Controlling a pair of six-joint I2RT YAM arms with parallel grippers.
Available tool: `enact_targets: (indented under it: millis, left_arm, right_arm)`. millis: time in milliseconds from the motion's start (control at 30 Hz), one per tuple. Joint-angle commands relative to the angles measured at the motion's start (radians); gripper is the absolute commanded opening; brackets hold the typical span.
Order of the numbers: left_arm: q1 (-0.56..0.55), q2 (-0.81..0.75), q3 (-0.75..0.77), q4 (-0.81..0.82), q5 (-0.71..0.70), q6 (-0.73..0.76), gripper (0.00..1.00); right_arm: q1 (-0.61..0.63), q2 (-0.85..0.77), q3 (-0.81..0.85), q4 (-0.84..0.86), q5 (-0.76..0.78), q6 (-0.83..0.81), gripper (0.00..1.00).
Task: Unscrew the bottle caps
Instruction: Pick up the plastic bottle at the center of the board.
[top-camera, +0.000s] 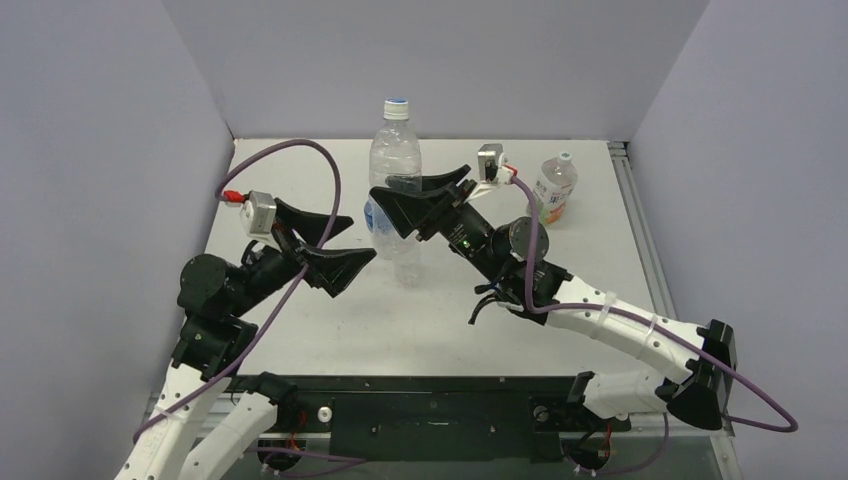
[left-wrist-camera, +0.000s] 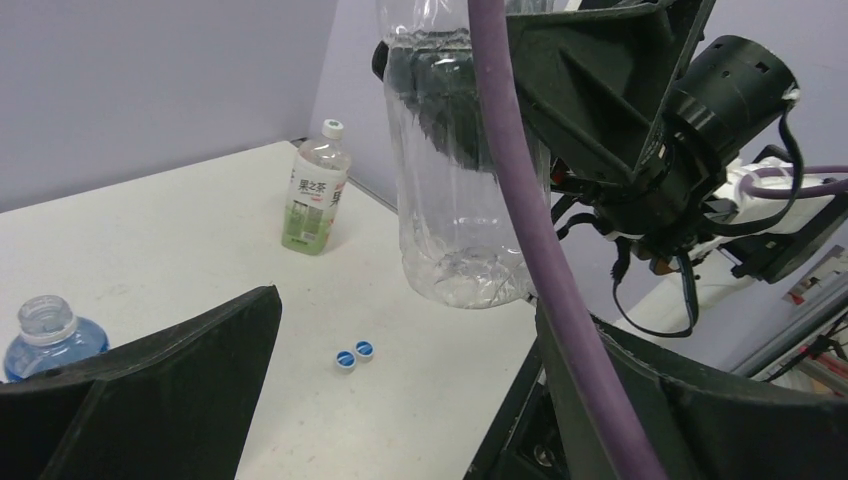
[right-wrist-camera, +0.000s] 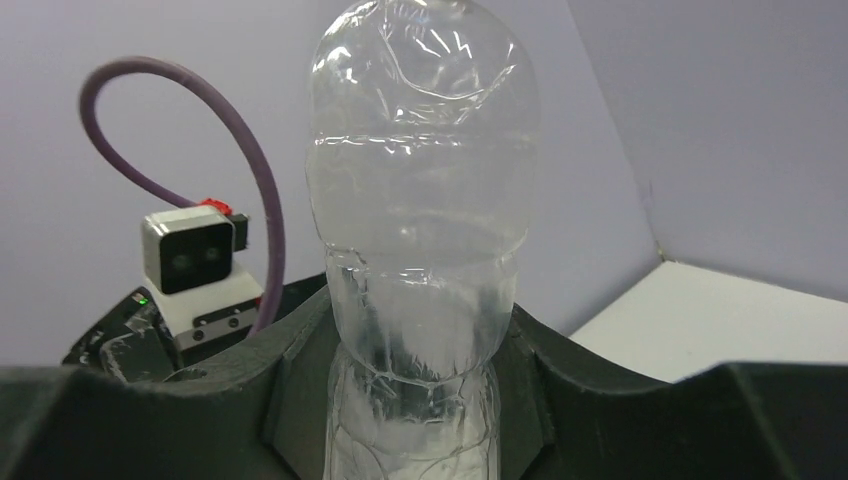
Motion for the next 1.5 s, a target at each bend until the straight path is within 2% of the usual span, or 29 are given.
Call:
enact_targets:
  millis: [0,133,333,567,733,933,1000,1133,1233,1300,1400,1467]
  left_arm:
    - [0.012,0.016,0.091,0.079,0.099,-0.078,0.97]
    - [0.020,0.027,0.116,0.084,0.184,-0.110,0.97]
    - [0.020,0.039,0.137,0.081,0.271,-0.127,0.97]
    - [0.023,0.040,0.153,0.061,0.231,-0.084,0.97]
    - [0.060,0.051,0.169,0.066,0.225,-0.095,1.00]
    - [0.069,0.055,0.158,0.053,0.246,-0.075,0.87]
    - [0.069,0.049,0.147,0.046,0.249,-0.059,0.79]
    - [0.069,0.041,0.137,0.026,0.230,-0.033,0.48]
    - [0.069,0.038,0.137,0.013,0.218,-0.026,0.37]
    - [0.069,0.037,0.135,0.007,0.216,-0.018,0.29]
    - [0.071,0.031,0.135,-0.002,0.207,0.002,0.24]
    - [0.071,0.025,0.130,-0.006,0.204,0.009,0.23]
  right_arm:
    - [0.014,0.029,0.005,0.200,-0.052,0.117,0.33]
    - [0.022,0.060,-0.007,0.294,-0.057,0.168,0.31]
    - [0.026,0.103,0.025,0.334,-0.092,0.213,0.29]
    - [0.036,0.120,0.037,0.379,-0.123,0.277,0.24]
    - [0.083,0.141,0.062,0.363,-0.119,0.261,0.22]
    - [0.100,0.143,0.059,0.373,-0.080,0.236,0.20]
    - [0.102,0.146,0.061,0.376,-0.073,0.229,0.20]
    - [0.105,0.144,0.059,0.368,-0.051,0.209,0.20]
    - [0.105,0.139,0.069,0.312,-0.048,0.191,0.20]
    - [0.095,0.134,0.102,0.213,-0.058,0.169,0.27]
    - [0.069,0.116,0.161,0.059,-0.092,0.140,0.57]
    - [0.033,0.090,0.179,-0.034,-0.126,0.122,0.67]
